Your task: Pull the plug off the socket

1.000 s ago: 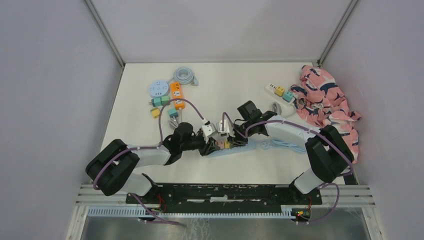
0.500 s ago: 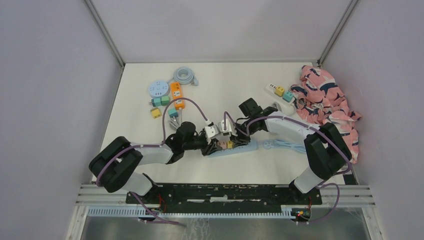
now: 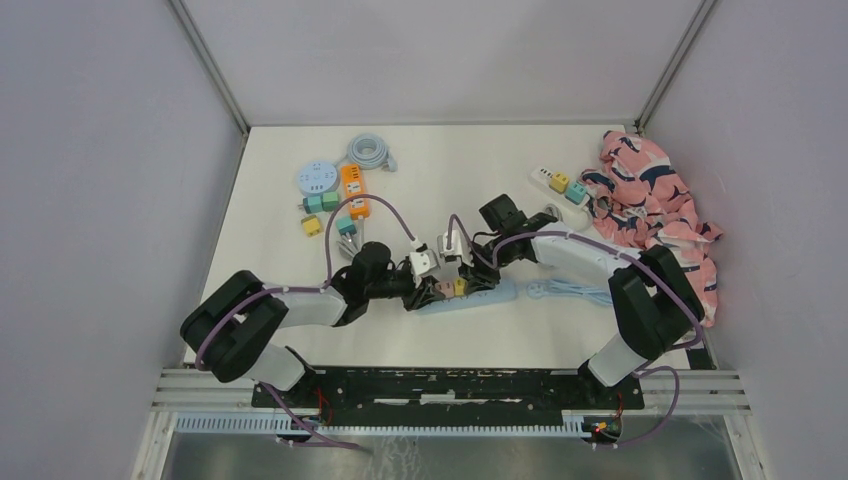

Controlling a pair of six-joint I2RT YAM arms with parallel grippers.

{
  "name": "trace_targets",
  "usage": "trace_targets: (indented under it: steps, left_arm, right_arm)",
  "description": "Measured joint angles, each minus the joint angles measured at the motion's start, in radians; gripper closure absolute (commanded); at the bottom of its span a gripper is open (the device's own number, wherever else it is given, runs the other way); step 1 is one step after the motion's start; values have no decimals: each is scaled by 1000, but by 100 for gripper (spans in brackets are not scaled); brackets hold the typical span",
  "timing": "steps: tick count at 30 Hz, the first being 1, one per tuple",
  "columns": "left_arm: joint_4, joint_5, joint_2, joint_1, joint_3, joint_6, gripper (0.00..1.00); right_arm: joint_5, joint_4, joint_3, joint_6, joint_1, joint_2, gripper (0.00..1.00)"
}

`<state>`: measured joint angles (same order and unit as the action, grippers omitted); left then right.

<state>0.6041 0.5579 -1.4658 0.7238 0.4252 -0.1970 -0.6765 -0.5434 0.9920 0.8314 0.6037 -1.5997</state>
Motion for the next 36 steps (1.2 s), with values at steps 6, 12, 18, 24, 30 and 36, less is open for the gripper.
trace_targets:
  steps: [6,12,18,24,30,36]
  left_arm:
    - [23,-8,-15,13,7,-5,97]
    - [31,-7,-23,16,8,-6,97]
    - [35,2,-26,15,8,-5,97]
    - [46,2,-28,13,8,-5,97]
    - [64,-5,-41,19,14,-6,97]
    - [62,0,-41,19,13,-5,97]
  right_arm:
    - [-52,-39,0,80,-50,0,100]
    - [-55,-77,0,207,-24,6,100]
    - [-16,-70,15,111,2,8,100]
    - [-63,-59,15,28,-59,3,100]
    - [-132,-85,2,142,-101,4,100]
    - [-84,-78,-6,186,-39,30,100]
